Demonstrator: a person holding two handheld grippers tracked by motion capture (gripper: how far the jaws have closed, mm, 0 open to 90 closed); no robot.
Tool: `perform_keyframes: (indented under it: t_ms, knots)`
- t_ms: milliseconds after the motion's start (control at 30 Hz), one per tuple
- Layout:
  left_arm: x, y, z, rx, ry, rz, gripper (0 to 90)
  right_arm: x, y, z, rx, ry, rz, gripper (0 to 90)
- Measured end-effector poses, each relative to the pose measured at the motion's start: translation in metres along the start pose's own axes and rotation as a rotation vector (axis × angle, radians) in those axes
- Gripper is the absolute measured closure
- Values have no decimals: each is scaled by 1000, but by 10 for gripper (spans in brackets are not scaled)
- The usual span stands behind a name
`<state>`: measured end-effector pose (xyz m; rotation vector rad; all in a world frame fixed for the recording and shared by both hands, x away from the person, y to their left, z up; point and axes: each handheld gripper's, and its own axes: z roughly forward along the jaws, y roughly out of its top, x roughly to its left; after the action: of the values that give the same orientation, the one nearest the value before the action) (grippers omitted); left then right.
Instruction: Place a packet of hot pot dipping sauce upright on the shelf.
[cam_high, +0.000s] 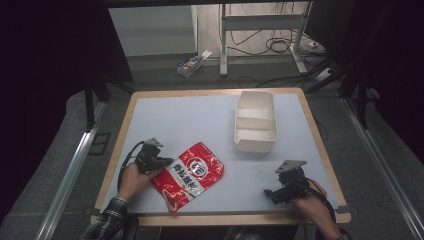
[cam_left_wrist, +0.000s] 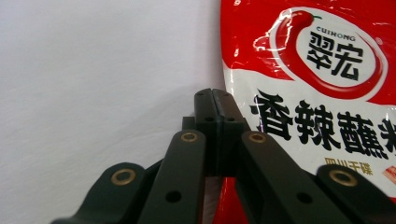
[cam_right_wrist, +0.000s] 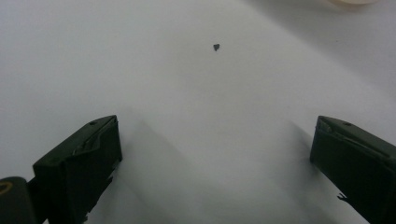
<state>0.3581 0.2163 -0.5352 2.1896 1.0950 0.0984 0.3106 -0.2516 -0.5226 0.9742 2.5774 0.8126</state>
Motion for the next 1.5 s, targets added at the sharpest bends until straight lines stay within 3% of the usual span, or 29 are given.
perform_keyframes:
  t_ms: [133,233,267,333,400,500,733,1033,1100,1200,1367,1500]
  knots:
    - [-9,3,4,12,-22,31,900,0,0,0,-1,0,0,18]
    - [-8,2,3,3,-29,20,900,0,0,0,-1,0,0,18]
    - [-8,1,3,-10,-22,18,900,0,0,0,-1,0,0,18]
    - [-10,1,1,-25,46,32,866,0,0,0,-1,0,-1,18]
    - [-9,0,-5,-54,52,25,844,1,0,0,1,1,1,18]
    - [-11,-3,-13,-89,19,21,828,2,0,0,1,5,-2,18]
    - [-24,-12,-19,-74,0,72,807,10,5,3,0,25,-39,18]
    - [-41,-31,-36,-110,-43,87,816,16,10,2,-20,58,-43,18]
    - [-48,-37,-39,-105,-51,109,833,20,14,3,-39,102,-31,18]
    - [-61,-47,-39,-65,-37,156,847,24,18,5,-45,120,-44,18]
    - [-62,-56,-40,-56,-32,155,875,32,24,9,-41,145,-64,17]
    - [-59,-62,-41,-72,-52,128,899,36,29,12,-44,175,-65,18]
